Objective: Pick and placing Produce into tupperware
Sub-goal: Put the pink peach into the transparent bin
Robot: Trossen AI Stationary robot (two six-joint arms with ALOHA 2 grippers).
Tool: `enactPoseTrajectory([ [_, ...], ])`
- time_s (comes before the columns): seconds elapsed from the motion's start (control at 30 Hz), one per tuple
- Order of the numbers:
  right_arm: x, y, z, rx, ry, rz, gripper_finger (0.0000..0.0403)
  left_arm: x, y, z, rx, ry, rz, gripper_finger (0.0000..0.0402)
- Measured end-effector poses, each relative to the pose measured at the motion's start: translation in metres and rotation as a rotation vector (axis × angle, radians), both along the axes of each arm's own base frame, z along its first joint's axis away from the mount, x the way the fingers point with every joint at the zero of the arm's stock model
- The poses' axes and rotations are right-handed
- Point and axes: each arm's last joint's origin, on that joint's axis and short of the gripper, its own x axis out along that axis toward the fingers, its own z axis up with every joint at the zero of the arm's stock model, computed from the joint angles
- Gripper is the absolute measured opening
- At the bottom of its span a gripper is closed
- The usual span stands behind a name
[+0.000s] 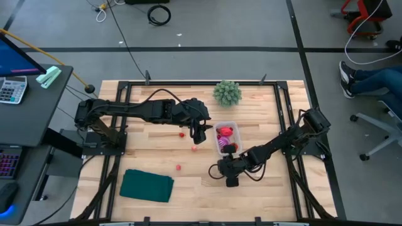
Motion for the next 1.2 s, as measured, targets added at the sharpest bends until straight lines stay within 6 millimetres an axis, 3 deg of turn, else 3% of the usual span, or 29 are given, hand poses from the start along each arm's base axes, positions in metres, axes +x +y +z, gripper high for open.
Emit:
enactPoseTrajectory([
  [0.27,-0.009,-0.006,0.045,-0.097,0.051,-0.049,0.0082,-0.005,0.0,-0.007,-0.036,0.086,0.029,0.0173],
  [0.4,-0.027,-0.025,0.072,-0.23,0.06,-0.176,0.009,-0.011,0.0,-0.013,-0.075,0.158,0.064,0.0172],
  [0.53,-0.036,-0.052,0.09,-0.146,0.04,-0.303,0.0105,-0.014,0.0,-0.016,-0.116,0.196,0.103,0.0173],
  [0.67,-0.041,-0.077,0.089,-0.104,0.066,-0.354,0.0139,-0.014,0.0,-0.016,-0.136,0.193,0.121,0.0172],
  [0.83,-0.044,-0.097,0.07,-0.051,0.135,-0.409,0.0191,-0.016,-0.004,-0.018,-0.181,0.206,0.154,0.0173],
  [1.0,-0.047,-0.095,0.053,-0.006,0.139,-0.411,0.0225,-0.028,-0.021,-0.027,-0.183,0.36,0.143,0.0173],
  [1.2,-0.048,-0.091,0.056,0.002,0.104,-0.395,0.0236,-0.033,-0.05,-0.056,-0.189,0.451,0.131,0.0172],
])
